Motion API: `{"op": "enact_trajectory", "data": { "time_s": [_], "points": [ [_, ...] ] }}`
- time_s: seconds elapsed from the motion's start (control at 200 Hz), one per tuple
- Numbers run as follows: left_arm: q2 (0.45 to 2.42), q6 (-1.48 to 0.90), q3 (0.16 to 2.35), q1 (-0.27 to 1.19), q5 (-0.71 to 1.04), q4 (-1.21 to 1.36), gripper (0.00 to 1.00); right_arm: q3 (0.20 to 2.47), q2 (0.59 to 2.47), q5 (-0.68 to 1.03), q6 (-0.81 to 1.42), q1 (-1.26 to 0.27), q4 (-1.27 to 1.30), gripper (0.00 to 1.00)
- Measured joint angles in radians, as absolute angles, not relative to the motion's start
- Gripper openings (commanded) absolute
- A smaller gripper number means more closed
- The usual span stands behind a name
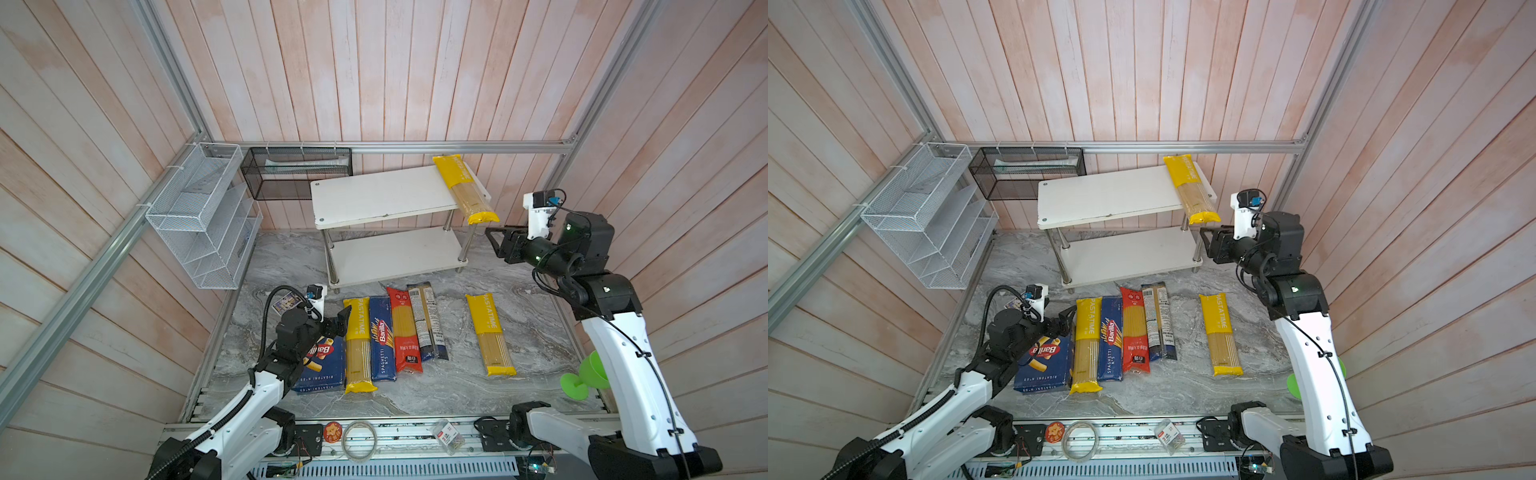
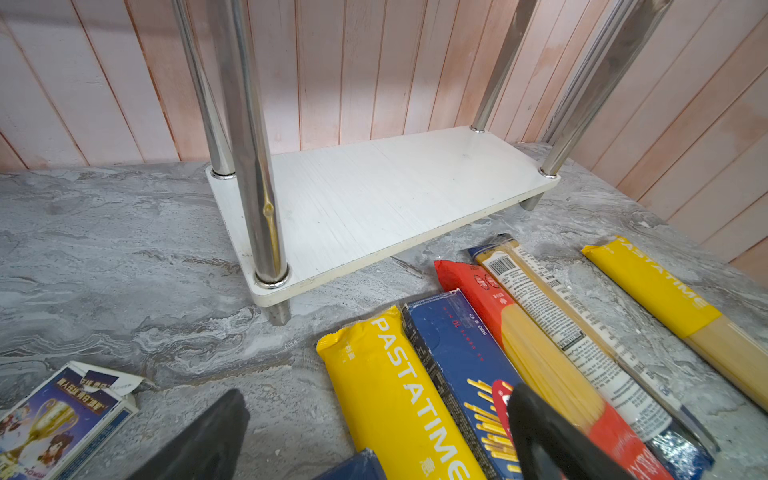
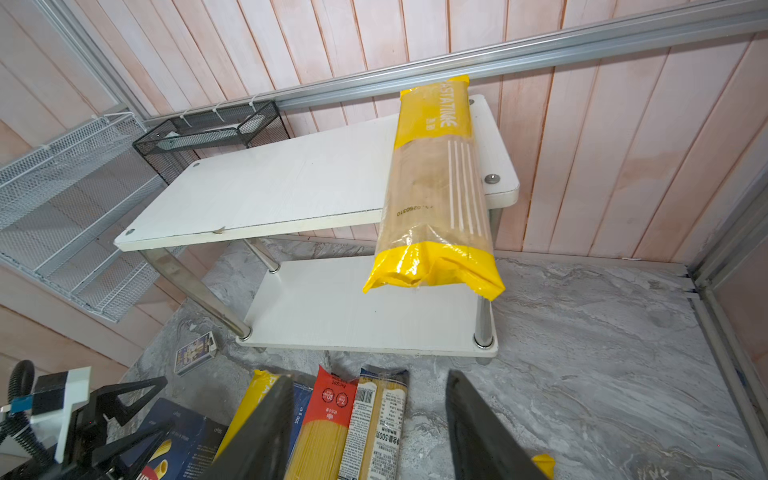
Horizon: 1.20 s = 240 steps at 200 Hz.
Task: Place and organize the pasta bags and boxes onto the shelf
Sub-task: 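Draw the right gripper back from the shelf, down toward the table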
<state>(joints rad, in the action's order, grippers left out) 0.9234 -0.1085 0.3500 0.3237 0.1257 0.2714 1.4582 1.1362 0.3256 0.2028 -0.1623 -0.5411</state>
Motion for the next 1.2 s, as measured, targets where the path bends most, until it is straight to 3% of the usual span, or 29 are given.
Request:
{"op": "enact_trajectory", "data": {
  "time_s": [0.52,1.2],
  "points": [
    [0.924,-0.109,0.350,0.324,0.126,0.271,0.99,1.367,1.224,0.447,0.293,-0.162,-0.342,0.58],
    [0.945,-0.109,0.350,0.324,0.123,0.271,1.00,1.423,1.365,0.455,0.315,-0.162,-0.279,0.59]
  ]
}}
